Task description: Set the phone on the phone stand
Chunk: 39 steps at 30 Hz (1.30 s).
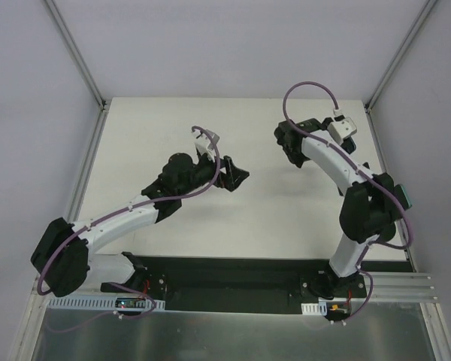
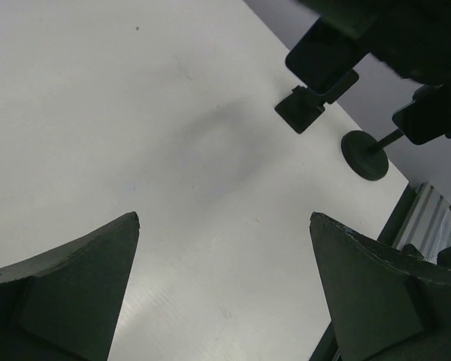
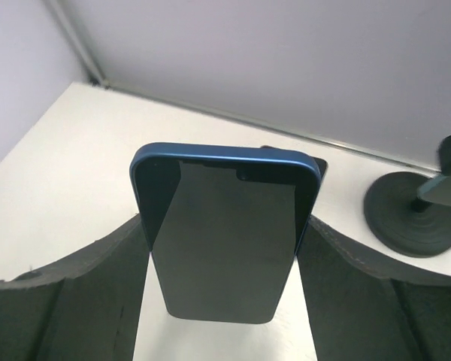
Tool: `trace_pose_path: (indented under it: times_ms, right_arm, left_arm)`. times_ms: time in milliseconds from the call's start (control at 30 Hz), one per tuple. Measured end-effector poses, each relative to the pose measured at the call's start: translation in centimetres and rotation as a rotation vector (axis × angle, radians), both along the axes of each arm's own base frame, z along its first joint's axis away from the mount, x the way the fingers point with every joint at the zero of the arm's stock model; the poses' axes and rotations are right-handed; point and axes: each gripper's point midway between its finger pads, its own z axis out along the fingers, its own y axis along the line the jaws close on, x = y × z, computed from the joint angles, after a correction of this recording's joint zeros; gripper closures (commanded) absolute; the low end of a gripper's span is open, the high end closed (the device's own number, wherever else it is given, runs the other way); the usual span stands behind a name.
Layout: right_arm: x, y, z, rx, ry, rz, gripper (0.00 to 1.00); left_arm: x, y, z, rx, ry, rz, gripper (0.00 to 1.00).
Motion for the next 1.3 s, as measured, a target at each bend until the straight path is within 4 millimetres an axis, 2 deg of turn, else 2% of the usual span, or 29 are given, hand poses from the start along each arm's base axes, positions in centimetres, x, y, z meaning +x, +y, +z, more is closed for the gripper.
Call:
trace_pose_path:
  times_ms: [100,133,233,300,400,533,600,767,900,967,1067,1300]
  right_arm:
    - [-2.0,2.6,2.1,0.015,0.096,0.128,0.99]
    - [-3.5,2.9,2.1,0.085,0.106,0.189,0.99]
    - [-6.8,2.3,1.2,0.238,0.150,0.313,0.99]
    - [-8.3,1.8,1.5,0.322,0.155,0.374,0.99]
    - [-8.4,2.9,2.7,0.410,0.129,0.483,0.99]
    - [-8.5,5.9,1.8,0.517,0.143,0.635,0.99]
    - [-9.2,6.5,1.3,0.551,0.155,0.677,0.99]
    - [-10.5,7.8,1.7,0.618,0.131,0.763,0.99]
    - [-11.2,8.3,2.4,0.652,0.098,0.805,0.99]
    - [-11.6,8.4,2.7,0.663,0.085,0.820,0.99]
    - [-11.9,8.6,3.2,0.675,0.069,0.841,0.99]
    - [-12.9,9.1,3.6,0.703,0.048,0.885,0.95]
  left_arm:
    - [0.4,-1.1,-2.5,0.012,0.077,-0.017,0.04]
    - [0.7,-1.6,-3.2,0.013,0.098,-0.022,0.04]
    - [1.9,-3.5,-4.6,-0.010,0.139,-0.044,0.02]
    - [2.6,-4.8,-5.2,-0.051,0.172,-0.059,0.02]
    - [3.0,-7.0,-5.5,-0.134,0.231,-0.117,0.02]
    - [3.2,-10.6,-4.3,-0.272,0.290,-0.238,0.04]
    - [2.5,-11.6,-3.8,-0.324,0.303,-0.289,0.05]
    - [-1.3,-13.8,-1.9,-0.383,0.283,-0.428,0.29]
    - [-4.0,-15.0,-0.9,-0.395,0.265,-0.520,0.37]
    - [-4.6,-15.2,-0.8,-0.393,0.259,-0.546,0.44]
    - [-5.3,-15.3,-0.9,-0.376,0.246,-0.576,0.46]
    - [-6.2,-16.6,-0.5,-0.313,0.189,-0.631,0.58]
